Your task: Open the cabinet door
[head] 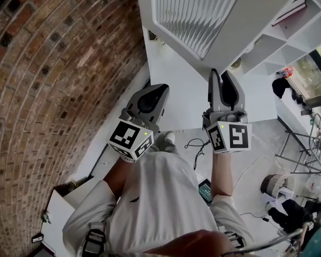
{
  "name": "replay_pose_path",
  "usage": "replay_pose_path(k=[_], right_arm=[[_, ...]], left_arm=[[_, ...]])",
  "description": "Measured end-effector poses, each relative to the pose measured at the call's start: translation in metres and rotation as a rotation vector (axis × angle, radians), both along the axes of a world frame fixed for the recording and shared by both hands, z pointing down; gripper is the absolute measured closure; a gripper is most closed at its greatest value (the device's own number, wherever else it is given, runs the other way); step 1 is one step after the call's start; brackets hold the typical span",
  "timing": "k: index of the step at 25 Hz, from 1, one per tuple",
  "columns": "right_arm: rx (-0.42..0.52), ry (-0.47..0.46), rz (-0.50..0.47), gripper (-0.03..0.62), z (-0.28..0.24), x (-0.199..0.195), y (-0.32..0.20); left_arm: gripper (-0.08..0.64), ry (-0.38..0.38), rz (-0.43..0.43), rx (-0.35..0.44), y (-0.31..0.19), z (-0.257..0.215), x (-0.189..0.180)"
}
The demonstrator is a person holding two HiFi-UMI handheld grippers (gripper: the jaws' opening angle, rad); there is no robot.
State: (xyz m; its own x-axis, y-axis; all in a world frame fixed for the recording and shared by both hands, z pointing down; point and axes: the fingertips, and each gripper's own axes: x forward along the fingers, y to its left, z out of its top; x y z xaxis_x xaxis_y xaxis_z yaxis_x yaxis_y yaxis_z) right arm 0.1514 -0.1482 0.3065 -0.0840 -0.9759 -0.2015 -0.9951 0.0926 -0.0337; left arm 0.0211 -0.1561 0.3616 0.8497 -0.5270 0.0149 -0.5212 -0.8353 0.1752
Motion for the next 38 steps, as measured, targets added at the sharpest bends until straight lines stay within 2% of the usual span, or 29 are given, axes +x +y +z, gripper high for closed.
replay_pose_path(k=[23,38], right_arm=[[0.001,0.002,-0.1,0.515,0.0,-0.049,0.026],[0.021,0.006,-0.173,0.515,0.001,-0.098,0.034]], left_arm=[[0.551,-0.007,-0.027,-0.013,0.019,0.003,-0.022],[0.551,-0.013,-0.1,-0.027,0.037,0.011,-0.076]])
